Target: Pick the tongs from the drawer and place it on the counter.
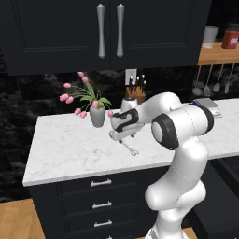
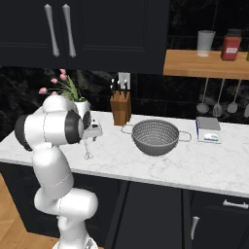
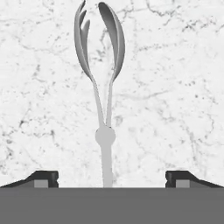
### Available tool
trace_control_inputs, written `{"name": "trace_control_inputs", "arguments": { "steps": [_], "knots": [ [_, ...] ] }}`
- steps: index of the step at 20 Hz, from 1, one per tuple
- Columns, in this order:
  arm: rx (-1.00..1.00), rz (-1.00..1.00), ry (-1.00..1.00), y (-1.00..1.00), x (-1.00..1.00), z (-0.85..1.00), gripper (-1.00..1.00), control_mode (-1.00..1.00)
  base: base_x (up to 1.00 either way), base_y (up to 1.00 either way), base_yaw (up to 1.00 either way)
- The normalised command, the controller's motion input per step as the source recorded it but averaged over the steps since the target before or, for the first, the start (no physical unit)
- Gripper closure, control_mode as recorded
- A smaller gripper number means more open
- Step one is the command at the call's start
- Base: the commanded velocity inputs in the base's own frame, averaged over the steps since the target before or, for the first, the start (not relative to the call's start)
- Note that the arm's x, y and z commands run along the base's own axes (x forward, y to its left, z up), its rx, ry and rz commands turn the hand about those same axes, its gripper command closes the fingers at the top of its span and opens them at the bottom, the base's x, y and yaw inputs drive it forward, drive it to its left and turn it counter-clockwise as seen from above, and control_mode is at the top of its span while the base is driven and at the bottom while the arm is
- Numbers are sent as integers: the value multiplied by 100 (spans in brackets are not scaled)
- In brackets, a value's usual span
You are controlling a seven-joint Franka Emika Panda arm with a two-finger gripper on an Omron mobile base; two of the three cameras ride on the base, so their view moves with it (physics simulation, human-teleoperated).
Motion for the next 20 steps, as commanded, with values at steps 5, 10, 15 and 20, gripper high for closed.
{"name": "trace_control_inputs", "arguments": {
  "steps": [5,10,15,20],
  "knots": [
    [2,-19,-2,-59,-91,63,-100,-100,0,0,0],
    [0,-25,-4,-41,-91,50,-100,-100,0,0,0],
    [6,-38,0,-78,-54,20,-100,-100,0,0,0],
    [10,-24,0,-50,-15,22,-100,-100,0,0,0]
  ]
}}
